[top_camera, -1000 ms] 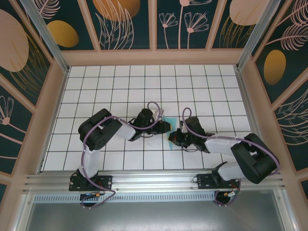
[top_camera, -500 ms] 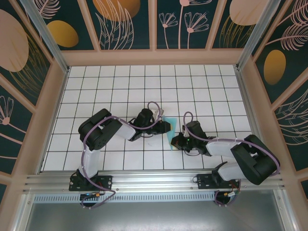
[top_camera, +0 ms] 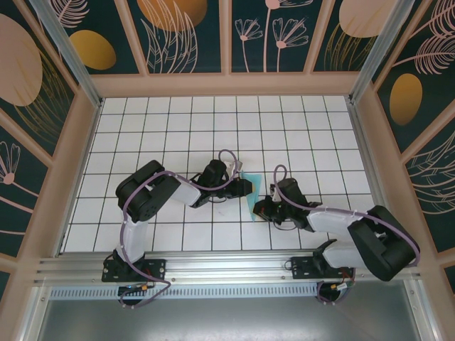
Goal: Fold a paper plane with a square sheet of paper (pick it up from the middle)
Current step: Fold the wing for the fifth time at the center of the table.
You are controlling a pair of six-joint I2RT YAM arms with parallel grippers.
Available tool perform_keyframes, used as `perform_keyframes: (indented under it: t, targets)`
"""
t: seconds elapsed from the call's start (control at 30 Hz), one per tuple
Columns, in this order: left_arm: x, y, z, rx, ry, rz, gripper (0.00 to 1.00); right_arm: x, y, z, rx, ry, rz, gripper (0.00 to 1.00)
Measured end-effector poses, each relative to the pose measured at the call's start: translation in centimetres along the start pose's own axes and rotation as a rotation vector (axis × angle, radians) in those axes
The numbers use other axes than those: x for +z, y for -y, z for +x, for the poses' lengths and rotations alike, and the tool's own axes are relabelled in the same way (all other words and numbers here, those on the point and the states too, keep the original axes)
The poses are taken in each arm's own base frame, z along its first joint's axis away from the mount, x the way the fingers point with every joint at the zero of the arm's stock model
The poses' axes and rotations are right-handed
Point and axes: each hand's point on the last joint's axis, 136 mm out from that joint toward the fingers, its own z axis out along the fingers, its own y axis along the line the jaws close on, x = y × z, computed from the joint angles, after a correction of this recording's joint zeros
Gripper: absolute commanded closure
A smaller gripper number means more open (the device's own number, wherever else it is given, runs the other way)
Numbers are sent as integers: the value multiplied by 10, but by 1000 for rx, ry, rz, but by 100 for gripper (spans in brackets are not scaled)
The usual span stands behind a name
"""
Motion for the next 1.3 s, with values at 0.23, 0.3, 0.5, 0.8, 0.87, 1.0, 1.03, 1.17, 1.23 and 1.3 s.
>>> perform_keyframes:
  t: [0.23, 0.3, 0.5, 0.8, 0.87, 1.0, 1.03, 1.17, 1.23, 1.3]
  targets:
    - [0, 0, 0, -1, -1, -1, 74, 0, -13, 0, -23, -23, -35, 95]
    - [0, 0, 0, -1, -1, -1, 74, 3, -15, 2, -26, -40, -33, 95]
    - [1, 0, 0, -1, -2, -1, 74, 11, -19, 10, -54, -82, -13, 95]
    - [1, 0, 0, 1, -4, -1, 74, 11, 0, 9, -47, -64, 86, 95]
    - [1, 0, 0, 2, -4, -1, 74, 11, 4, 8, -46, -61, 102, 96]
    - [1, 0, 0, 2, -5, -1, 74, 12, 8, 10, -43, -56, 95, 96]
    - [1, 0, 0, 3, -5, -1, 74, 12, 10, 10, -40, -53, 90, 96]
    - [1, 0, 0, 5, -5, -1, 74, 11, 11, 11, -35, -36, 61, 96]
    - [1, 0, 0, 5, -5, -1, 74, 9, 13, 12, -24, -27, 37, 96]
    - [1, 0, 0, 6, -5, -1, 74, 5, 14, 14, -16, -20, 28, 96]
